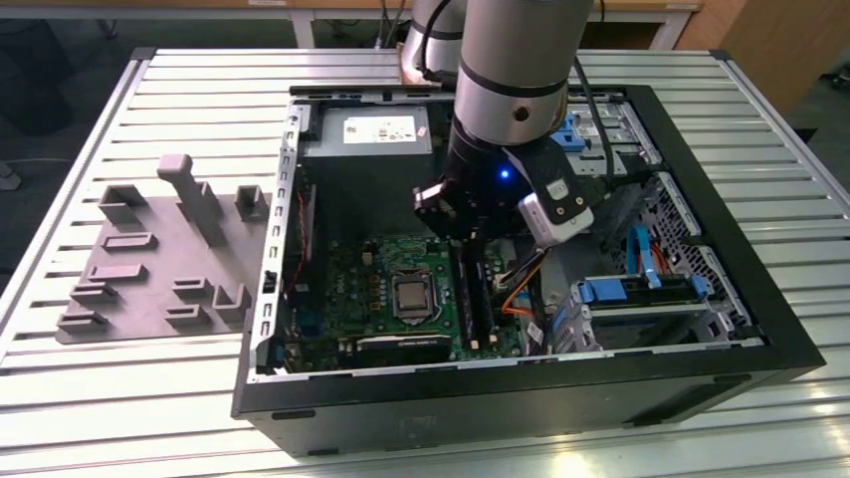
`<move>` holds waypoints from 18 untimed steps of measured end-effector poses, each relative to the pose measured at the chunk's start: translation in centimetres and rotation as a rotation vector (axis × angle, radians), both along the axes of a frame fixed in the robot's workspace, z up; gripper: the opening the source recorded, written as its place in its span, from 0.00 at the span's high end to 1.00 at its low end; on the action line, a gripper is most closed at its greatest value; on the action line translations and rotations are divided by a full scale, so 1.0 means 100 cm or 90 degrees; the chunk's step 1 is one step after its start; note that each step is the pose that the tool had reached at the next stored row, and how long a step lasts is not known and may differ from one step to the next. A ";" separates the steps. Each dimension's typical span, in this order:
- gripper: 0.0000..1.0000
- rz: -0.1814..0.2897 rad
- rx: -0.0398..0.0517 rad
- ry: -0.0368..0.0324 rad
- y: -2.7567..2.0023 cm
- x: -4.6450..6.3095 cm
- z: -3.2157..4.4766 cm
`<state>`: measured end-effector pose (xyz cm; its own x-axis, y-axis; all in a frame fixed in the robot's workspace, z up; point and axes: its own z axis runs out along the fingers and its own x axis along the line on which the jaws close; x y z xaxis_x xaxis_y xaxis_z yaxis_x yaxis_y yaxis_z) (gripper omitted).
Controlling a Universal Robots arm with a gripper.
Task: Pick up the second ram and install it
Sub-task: 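Insert the second ram into the second slot, then press down the second ram until it locks into place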
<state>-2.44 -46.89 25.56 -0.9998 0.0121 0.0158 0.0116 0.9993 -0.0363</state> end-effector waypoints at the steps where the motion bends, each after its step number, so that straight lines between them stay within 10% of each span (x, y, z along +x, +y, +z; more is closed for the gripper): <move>1: 0.80 0.000 0.0000 0.0000 0.0000 0.000 0.0000; 18: 0.89 0.000 0.0000 0.0000 0.0000 0.000 0.0007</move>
<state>-2.44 -46.89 25.63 -0.9998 0.0121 0.0158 0.0115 0.9993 -0.0363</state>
